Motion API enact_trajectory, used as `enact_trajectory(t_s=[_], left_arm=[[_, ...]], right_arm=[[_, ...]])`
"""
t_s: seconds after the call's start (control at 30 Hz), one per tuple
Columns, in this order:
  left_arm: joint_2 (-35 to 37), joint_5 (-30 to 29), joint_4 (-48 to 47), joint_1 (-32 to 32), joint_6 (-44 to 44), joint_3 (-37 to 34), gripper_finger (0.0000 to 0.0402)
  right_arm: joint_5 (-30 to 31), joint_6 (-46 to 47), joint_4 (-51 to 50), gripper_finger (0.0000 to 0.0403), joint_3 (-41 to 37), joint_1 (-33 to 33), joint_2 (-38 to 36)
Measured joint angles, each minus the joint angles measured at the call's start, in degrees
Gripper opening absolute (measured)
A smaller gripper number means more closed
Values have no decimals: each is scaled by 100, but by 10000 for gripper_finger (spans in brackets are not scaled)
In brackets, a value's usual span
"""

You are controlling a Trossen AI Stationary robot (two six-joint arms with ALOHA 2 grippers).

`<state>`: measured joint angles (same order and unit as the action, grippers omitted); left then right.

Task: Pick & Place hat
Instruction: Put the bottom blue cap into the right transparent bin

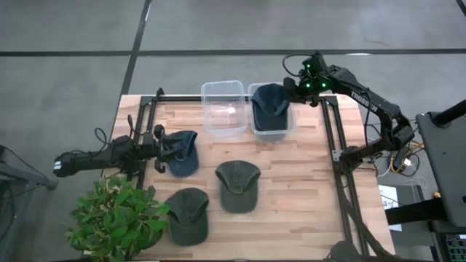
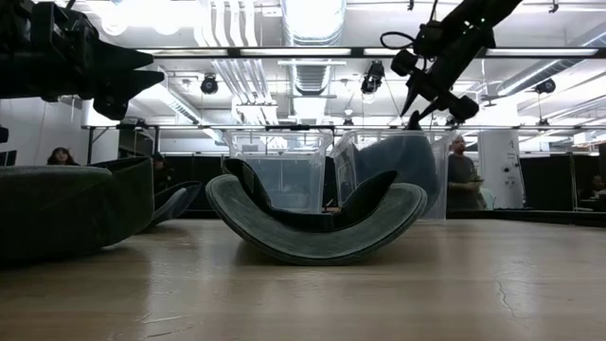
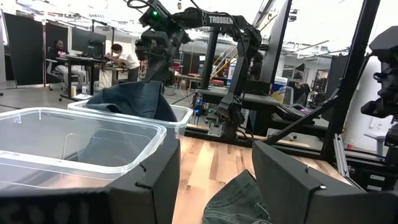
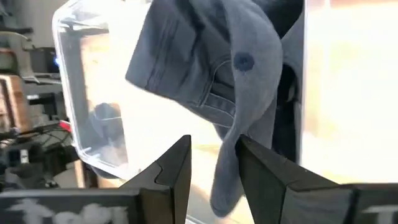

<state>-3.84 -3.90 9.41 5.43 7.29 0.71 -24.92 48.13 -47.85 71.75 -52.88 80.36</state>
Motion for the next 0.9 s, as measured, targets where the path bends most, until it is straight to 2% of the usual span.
enact_trajectory(t_s=[0.4,0.63,0.7,0.9], left_arm=[[-1,2,1,1,20,1,193],[0,2,2,1,24,0,193],[0,2,2,0,24,0,193],[-1,2,4,1,25,0,193]], right_arm=[[750,-1197,6,100,759,-14,-3],[1067,-1644,-755,64,663,65,197],[1314,-1818,-805,54,638,123,295],[1383,-2137,-685,38,634,243,605]])
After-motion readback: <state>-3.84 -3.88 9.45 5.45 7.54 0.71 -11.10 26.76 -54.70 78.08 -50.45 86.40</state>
